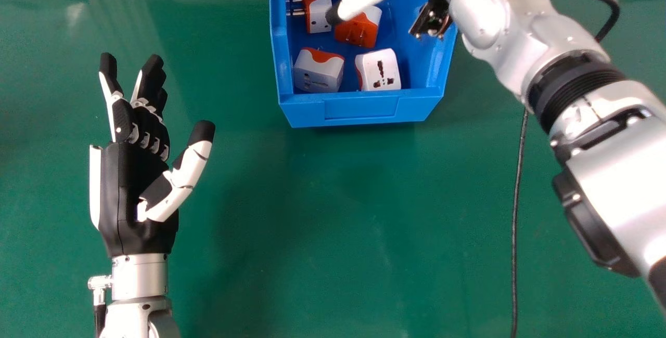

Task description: Pick all objects and put in blue box

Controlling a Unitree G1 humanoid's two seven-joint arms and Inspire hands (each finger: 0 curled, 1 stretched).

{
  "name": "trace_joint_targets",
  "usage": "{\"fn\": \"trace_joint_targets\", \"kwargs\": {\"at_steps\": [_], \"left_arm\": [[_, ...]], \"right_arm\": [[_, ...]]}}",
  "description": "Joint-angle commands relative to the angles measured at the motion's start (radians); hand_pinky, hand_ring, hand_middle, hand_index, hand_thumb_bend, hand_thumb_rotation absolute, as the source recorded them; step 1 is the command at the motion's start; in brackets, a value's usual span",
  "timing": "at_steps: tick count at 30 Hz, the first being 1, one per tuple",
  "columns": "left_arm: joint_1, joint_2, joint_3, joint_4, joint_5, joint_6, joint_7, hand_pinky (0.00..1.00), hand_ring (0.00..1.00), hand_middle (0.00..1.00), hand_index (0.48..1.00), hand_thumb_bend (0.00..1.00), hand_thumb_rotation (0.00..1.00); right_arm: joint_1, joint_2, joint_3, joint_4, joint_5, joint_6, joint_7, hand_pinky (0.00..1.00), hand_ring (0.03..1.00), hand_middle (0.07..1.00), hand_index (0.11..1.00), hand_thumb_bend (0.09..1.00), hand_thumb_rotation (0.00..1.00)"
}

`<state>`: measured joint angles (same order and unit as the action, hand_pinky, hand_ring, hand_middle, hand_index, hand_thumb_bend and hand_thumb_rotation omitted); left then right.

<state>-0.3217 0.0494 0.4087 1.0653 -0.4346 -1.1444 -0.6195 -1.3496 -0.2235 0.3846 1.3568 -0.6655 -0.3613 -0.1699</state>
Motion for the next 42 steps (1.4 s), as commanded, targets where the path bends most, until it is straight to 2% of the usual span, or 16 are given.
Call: {"fn": "trace_joint_targets", "kwargs": {"at_steps": [1,4,7,14,17,21,28,29,31,33,34,35,36,37,40,42], "left_arm": [[-0.014,-0.007,-0.003,-0.002,-0.006,-0.016,-0.014,1.00,0.97,0.94,0.491,0.48,0.10],[-0.012,-0.016,0.000,-0.002,-0.008,-0.022,-0.017,1.00,0.97,0.94,0.491,0.48,0.10],[-0.014,-0.025,0.002,0.003,-0.009,-0.019,-0.017,1.00,0.97,0.94,0.491,0.48,0.10],[-0.016,-0.044,-0.004,0.009,0.008,-0.029,0.001,1.00,0.97,0.94,0.491,0.48,0.09],[-0.019,-0.049,-0.010,0.019,0.025,-0.029,0.016,1.00,0.97,0.94,0.491,0.48,0.09],[-0.014,-0.049,-0.022,0.011,0.041,-0.022,0.029,1.00,0.95,0.94,0.491,0.48,0.09],[-0.016,-0.033,-0.031,0.014,0.043,0.043,0.016,1.00,0.93,0.93,0.491,0.48,0.10],[-0.016,-0.032,-0.035,0.014,0.048,0.054,0.019,1.00,0.93,0.93,0.543,0.53,0.26],[-0.012,-0.028,-0.046,0.009,0.063,0.084,0.028,1.00,0.93,0.93,0.543,0.53,0.26],[-0.005,-0.020,-0.057,-0.001,0.074,0.117,0.033,1.00,0.90,0.90,0.608,0.66,0.53],[-0.001,-0.016,-0.060,-0.007,0.076,0.131,0.034,1.00,0.90,0.90,0.608,0.66,0.53],[0.002,-0.011,-0.062,-0.013,0.077,0.148,0.032,1.00,0.89,0.89,0.627,0.71,0.62],[0.005,-0.009,-0.064,-0.018,0.077,0.160,0.031,1.00,0.89,0.89,0.627,0.71,0.62],[0.009,-0.008,-0.066,-0.028,0.081,0.170,0.033,1.00,0.87,0.88,0.639,0.75,0.70],[0.018,-0.011,-0.078,-0.052,0.098,0.184,0.048,1.00,0.84,0.86,0.652,0.82,0.81],[0.020,-0.012,-0.085,-0.057,0.111,0.184,0.068,1.00,0.83,0.84,0.653,0.84,0.85]], "right_arm": [[0.041,-0.060,-0.033,-0.073,0.044,-0.142,-0.078,0.68,0.826,0.871,0.917,0.985,0.48],[0.137,-0.118,-0.058,-0.134,0.074,-0.309,-0.128,0.68,0.826,0.873,0.918,0.988,0.51],[0.346,-0.211,-0.118,-0.295,0.145,-0.534,-0.144,0.66,0.807,0.864,0.912,0.990,0.63],[0.784,-0.294,-0.210,-0.547,0.405,-0.817,0.009,0.60,0.774,0.844,0.898,0.965,0.75],[0.986,-0.300,-0.220,-0.613,0.515,-0.854,0.075,0.58,0.762,0.838,0.891,0.948,0.77],[1.144,-0.274,-0.237,-0.640,0.621,-0.864,0.143,0.56,0.742,0.828,0.877,0.915,0.80],[1.272,-0.121,-0.321,-0.525,0.723,-0.926,0.163,0.56,0.729,0.820,0.863,0.885,0.80],[1.277,-0.099,-0.334,-0.504,0.728,-0.924,0.164,0.57,0.732,0.818,0.857,0.874,0.80],[1.294,-0.044,-0.352,-0.457,0.757,-0.912,0.181,0.57,0.732,0.818,0.857,0.874,0.80],[1.323,-0.001,-0.354,-0.444,0.792,-0.905,0.217,0.59,0.761,0.823,0.853,0.865,0.85],[1.333,0.012,-0.356,-0.444,0.808,-0.905,0.238,0.59,0.761,0.823,0.853,0.865,0.85],[1.345,0.023,-0.354,-0.451,0.825,-0.904,0.263,0.61,0.778,0.829,0.855,0.865,0.88],[1.353,0.032,-0.356,-0.457,0.838,-0.903,0.285,0.61,0.778,0.829,0.855,0.865,0.88],[1.360,0.042,-0.358,-0.462,0.850,-0.904,0.305,0.63,0.793,0.838,0.860,0.861,0.90],[1.366,0.071,-0.361,-0.457,0.878,-0.909,0.366,0.67,0.827,0.861,0.882,0.855,0.94],[1.364,0.087,-0.362,-0.451,0.895,-0.906,0.405,0.71,0.852,0.879,0.903,0.856,0.95]]}}
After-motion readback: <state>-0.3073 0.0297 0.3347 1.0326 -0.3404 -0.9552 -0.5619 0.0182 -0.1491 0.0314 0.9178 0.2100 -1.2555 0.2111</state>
